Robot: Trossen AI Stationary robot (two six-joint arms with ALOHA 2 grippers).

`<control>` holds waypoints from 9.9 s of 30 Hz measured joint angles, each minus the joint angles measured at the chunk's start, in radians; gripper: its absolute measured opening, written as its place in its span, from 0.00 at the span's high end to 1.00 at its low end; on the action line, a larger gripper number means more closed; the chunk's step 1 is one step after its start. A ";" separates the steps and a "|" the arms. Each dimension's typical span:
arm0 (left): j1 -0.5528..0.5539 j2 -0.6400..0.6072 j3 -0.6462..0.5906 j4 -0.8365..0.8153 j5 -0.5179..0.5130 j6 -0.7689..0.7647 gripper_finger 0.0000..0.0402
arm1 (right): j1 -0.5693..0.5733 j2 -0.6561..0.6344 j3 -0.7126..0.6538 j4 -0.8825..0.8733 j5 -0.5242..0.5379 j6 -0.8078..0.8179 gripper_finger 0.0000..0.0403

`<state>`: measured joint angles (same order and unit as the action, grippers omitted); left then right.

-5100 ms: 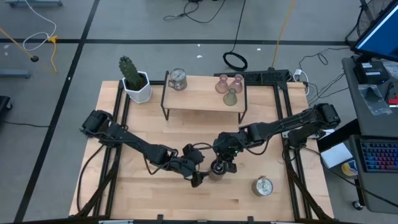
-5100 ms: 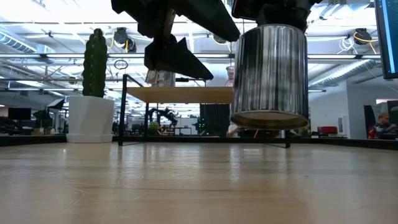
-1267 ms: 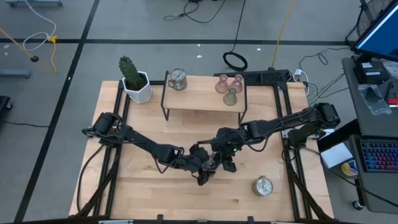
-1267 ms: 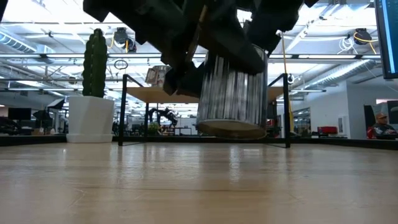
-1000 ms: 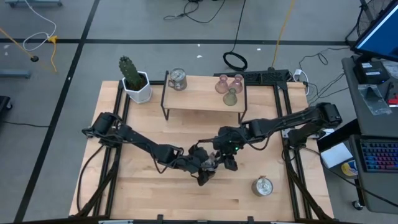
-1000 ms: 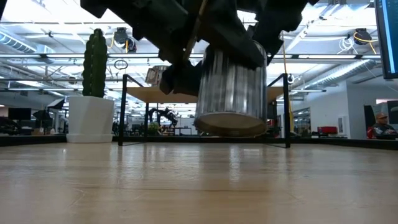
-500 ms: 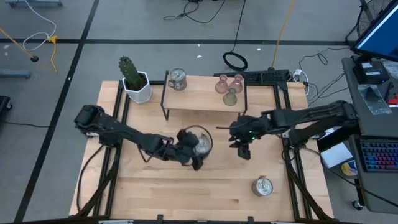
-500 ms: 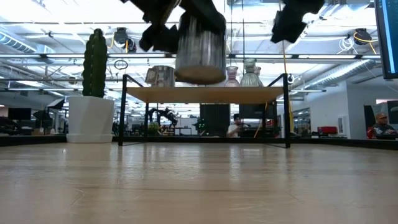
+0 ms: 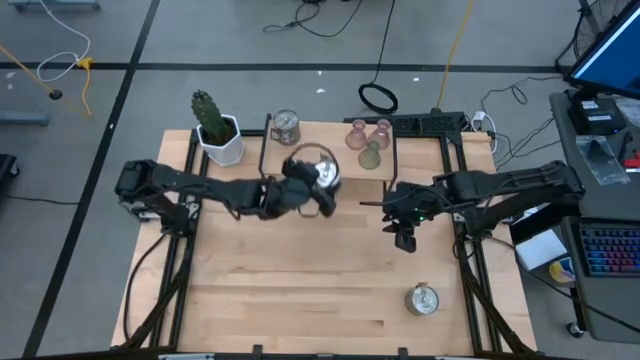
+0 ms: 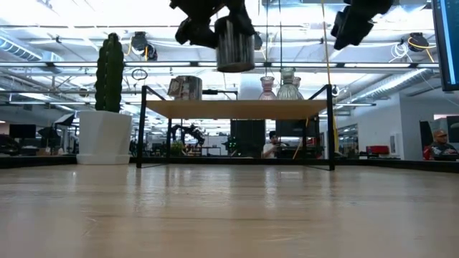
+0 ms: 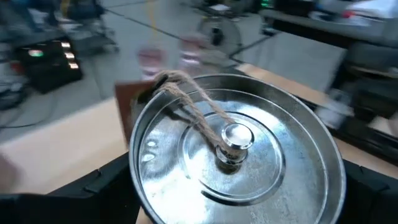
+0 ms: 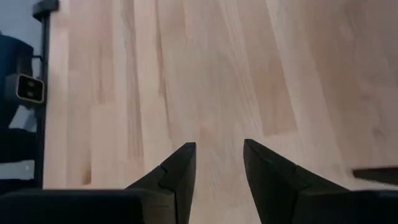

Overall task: Pick & Place candle stick holders
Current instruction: Put the left silver scented candle on the shelf, then adjust the silver scented candle on the shelf

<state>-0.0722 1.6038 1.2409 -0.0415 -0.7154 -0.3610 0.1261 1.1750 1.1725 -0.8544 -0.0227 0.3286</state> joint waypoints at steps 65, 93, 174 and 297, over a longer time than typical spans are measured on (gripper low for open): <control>0.300 0.171 0.061 0.092 -0.140 -0.049 0.07 | 0.000 -0.117 0.000 -0.044 0.079 -0.076 0.69; 0.308 0.170 0.061 0.208 -0.124 0.018 0.02 | 0.000 -0.117 0.000 -0.044 0.074 -0.075 0.69; 0.203 0.239 0.060 0.245 -0.097 -0.020 0.70 | 0.000 -0.116 0.000 -0.040 0.078 -0.083 0.69; 0.856 -0.074 0.061 -0.146 0.694 -0.120 0.70 | 0.000 -0.116 0.000 0.013 0.079 0.008 0.69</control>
<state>0.7834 1.5294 1.3018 -0.1873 -0.0211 -0.4811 0.1257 1.0588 1.1725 -0.8417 0.0568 0.3363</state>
